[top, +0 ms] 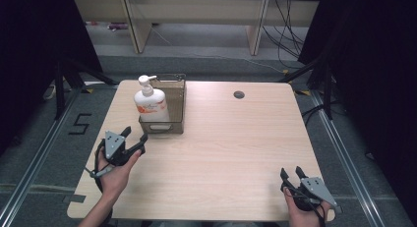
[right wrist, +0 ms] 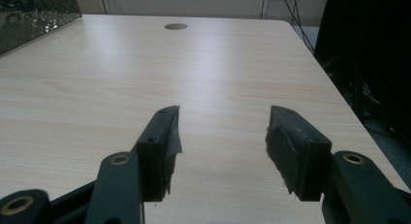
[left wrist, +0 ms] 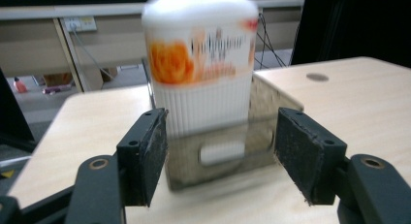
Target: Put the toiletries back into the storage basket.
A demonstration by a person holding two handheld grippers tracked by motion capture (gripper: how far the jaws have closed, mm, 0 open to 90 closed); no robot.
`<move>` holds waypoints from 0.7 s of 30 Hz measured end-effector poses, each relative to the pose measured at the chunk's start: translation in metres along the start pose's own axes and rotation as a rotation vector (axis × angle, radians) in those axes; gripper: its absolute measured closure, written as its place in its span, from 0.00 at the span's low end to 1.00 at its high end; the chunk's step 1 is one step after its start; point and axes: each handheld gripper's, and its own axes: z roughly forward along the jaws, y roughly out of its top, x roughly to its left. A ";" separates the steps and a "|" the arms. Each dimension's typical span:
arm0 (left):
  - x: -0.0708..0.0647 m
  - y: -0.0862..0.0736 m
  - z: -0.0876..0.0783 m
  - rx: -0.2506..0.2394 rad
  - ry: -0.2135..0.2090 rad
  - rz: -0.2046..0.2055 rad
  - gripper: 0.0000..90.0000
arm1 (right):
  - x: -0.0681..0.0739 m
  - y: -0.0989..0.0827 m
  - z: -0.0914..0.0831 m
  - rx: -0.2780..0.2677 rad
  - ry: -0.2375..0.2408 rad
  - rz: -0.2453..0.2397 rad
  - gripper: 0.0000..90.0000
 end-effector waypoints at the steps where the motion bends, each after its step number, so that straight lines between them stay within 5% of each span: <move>1: 0.001 -0.005 0.000 -0.006 0.002 0.006 0.39 | 0.000 0.000 -0.001 0.012 0.001 -0.005 0.51; 6: 0.006 -0.031 0.000 0.029 -0.006 0.013 0.39 | -0.002 0.001 -0.002 0.019 -0.015 -0.019 0.51; 21: 0.004 -0.046 0.003 0.030 0.000 0.044 0.40 | -0.002 -0.001 -0.001 0.008 0.005 0.002 0.51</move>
